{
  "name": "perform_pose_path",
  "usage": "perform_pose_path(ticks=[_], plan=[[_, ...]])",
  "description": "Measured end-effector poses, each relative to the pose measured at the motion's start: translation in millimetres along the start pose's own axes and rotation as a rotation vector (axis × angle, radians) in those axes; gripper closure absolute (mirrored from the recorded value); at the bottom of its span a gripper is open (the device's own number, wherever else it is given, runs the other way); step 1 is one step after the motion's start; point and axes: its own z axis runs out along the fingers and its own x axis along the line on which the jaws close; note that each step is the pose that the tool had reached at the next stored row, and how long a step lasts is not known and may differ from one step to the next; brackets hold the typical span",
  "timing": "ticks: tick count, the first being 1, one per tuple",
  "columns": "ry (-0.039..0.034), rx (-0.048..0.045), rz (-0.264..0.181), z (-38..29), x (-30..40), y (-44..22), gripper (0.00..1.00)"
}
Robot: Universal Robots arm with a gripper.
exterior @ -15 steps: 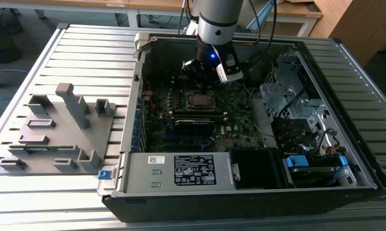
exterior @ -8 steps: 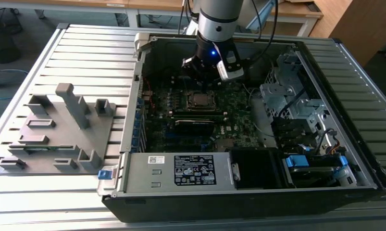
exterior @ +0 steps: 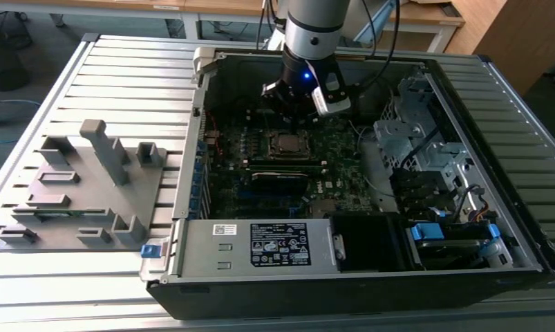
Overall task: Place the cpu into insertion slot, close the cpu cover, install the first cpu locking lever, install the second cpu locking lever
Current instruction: 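Install the first cpu locking lever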
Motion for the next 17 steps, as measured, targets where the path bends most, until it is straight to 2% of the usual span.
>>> perform_pose_path(ticks=[10, 17], plan=[[0.0000, -0.0001, 0.000, -6.0, 0.1, 0.3, 0.90], [0.0000, -0.0001, 0.000, -7.1, 2.0, 0.1, 0.90]])
